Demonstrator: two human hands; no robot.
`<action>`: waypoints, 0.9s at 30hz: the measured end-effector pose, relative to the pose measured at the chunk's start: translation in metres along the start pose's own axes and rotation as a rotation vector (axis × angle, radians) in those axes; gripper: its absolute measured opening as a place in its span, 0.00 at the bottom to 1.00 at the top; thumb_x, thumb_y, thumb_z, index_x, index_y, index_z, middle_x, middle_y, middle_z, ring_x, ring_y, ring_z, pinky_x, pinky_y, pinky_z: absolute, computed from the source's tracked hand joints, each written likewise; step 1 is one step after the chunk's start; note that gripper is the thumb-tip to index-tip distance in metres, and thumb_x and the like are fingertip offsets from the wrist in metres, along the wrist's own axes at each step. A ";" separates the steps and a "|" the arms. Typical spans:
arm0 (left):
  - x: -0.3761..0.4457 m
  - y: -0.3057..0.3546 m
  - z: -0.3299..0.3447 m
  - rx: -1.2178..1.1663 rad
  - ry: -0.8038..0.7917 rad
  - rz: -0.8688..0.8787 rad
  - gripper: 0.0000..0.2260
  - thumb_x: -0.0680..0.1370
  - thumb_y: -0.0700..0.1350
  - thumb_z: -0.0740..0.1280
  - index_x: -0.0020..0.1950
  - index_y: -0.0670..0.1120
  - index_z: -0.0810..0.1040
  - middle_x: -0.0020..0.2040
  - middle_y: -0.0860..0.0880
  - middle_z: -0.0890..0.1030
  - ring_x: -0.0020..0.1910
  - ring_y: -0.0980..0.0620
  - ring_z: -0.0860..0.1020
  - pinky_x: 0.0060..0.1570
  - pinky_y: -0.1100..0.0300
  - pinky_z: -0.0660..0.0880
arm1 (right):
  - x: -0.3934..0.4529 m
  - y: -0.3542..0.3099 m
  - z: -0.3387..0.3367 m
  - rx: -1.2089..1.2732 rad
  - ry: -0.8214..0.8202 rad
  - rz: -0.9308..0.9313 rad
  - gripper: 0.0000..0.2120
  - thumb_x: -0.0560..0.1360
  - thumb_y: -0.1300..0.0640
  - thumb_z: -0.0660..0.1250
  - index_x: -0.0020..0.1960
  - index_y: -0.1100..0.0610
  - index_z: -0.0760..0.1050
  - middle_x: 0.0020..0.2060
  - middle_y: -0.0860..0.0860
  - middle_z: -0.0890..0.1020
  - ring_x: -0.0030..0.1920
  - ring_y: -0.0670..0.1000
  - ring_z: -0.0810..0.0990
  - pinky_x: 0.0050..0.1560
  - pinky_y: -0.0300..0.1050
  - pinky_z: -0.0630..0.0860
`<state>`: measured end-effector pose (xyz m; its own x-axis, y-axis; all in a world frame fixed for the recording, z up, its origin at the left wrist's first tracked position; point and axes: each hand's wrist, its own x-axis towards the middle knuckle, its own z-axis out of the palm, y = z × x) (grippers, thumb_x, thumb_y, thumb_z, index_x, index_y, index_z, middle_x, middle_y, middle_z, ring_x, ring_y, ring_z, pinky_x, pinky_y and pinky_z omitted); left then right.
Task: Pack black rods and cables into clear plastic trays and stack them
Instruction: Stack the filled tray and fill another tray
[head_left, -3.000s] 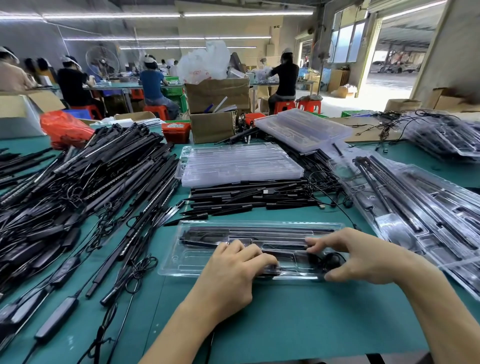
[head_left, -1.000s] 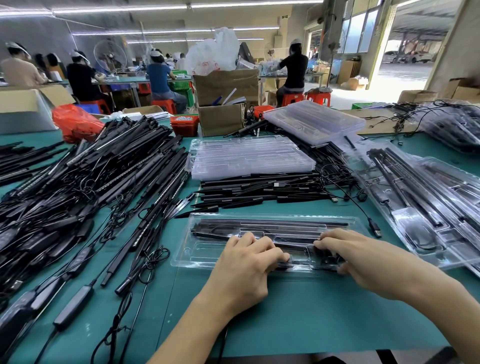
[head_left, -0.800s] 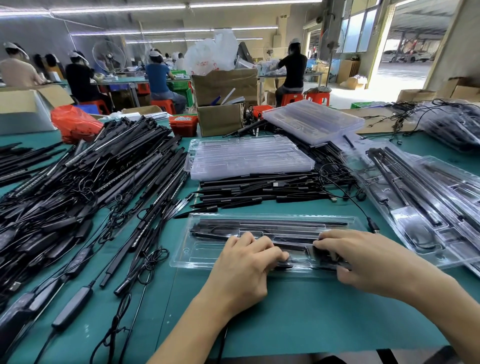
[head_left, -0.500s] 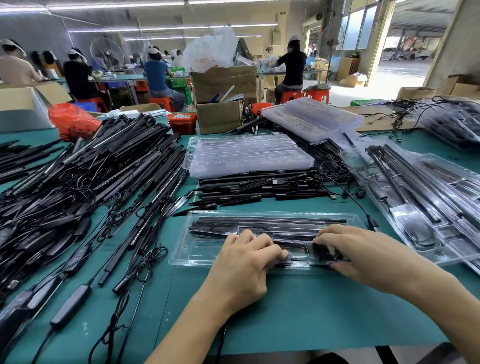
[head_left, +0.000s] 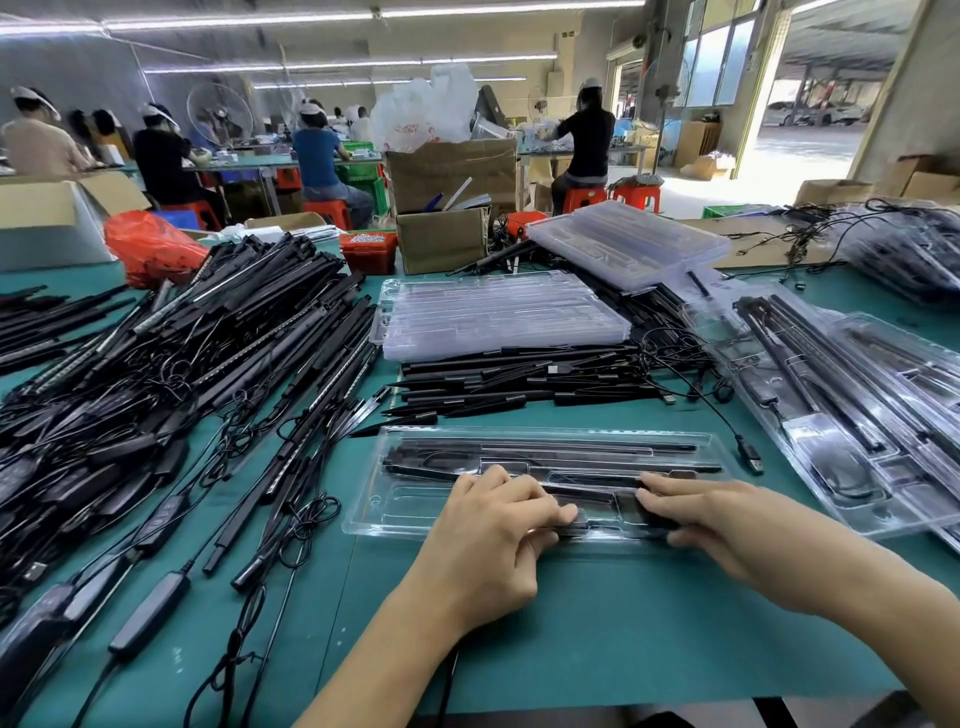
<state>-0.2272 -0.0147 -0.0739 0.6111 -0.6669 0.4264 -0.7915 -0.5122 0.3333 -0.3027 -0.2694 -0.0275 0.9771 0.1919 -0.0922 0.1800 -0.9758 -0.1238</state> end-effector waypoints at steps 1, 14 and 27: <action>-0.001 -0.001 0.000 -0.026 -0.004 -0.008 0.11 0.78 0.46 0.66 0.58 0.54 0.84 0.53 0.59 0.82 0.50 0.52 0.73 0.54 0.51 0.68 | -0.001 0.004 0.001 0.052 -0.001 0.001 0.25 0.84 0.52 0.61 0.78 0.39 0.60 0.76 0.30 0.53 0.77 0.37 0.55 0.74 0.32 0.54; -0.001 -0.008 0.000 -0.125 0.000 -0.051 0.10 0.72 0.57 0.73 0.47 0.54 0.82 0.56 0.61 0.83 0.58 0.62 0.74 0.64 0.54 0.65 | 0.012 0.017 -0.005 0.466 -0.060 0.079 0.15 0.74 0.57 0.75 0.55 0.44 0.73 0.61 0.41 0.69 0.62 0.38 0.69 0.65 0.37 0.65; 0.001 0.002 0.002 -0.013 0.094 -0.099 0.10 0.80 0.58 0.60 0.46 0.54 0.77 0.44 0.61 0.78 0.52 0.59 0.72 0.57 0.56 0.67 | 0.022 -0.004 -0.007 0.361 0.041 0.198 0.14 0.78 0.44 0.68 0.38 0.51 0.71 0.53 0.46 0.72 0.54 0.42 0.71 0.58 0.41 0.68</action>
<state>-0.2283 -0.0178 -0.0744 0.6845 -0.5591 0.4679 -0.7275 -0.5657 0.3882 -0.2810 -0.2624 -0.0221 0.9939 -0.0076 -0.1104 -0.0565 -0.8928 -0.4468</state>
